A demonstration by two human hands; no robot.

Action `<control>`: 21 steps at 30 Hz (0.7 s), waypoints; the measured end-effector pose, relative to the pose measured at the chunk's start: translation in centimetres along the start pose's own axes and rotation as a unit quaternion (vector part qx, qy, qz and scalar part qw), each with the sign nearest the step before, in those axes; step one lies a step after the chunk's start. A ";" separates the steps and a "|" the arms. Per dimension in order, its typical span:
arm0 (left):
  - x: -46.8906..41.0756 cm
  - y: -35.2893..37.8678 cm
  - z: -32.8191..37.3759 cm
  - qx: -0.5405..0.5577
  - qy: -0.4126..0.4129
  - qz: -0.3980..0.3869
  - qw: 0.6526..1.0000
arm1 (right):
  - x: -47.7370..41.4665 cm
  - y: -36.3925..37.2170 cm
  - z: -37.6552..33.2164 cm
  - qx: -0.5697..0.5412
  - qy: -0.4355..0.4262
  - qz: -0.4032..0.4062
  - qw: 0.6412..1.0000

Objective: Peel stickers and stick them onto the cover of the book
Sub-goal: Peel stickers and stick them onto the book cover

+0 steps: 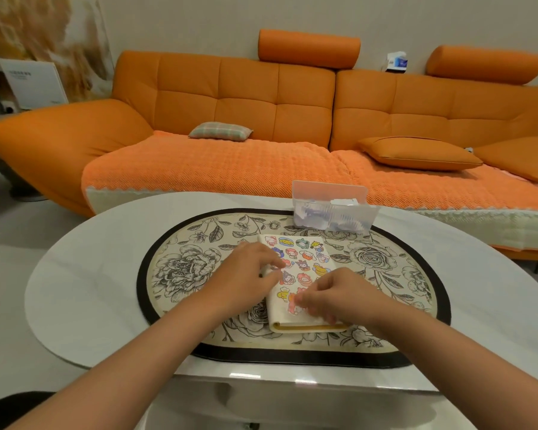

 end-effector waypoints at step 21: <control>0.4 0.9 -1.0 -0.049 0.075 -0.092 0.992 | -1.2 1.6 -0.2 0.203 -0.083 -0.022 0.975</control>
Point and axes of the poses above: each hand's wrist, its own x-axis away from the middle knuckle, its own y-axis out of the palm, z = x × y, the point moved 3 cm from there along -x, towards the middle knuckle, and after that the axes turned 8 degrees about -y, right-handed, at the moved point
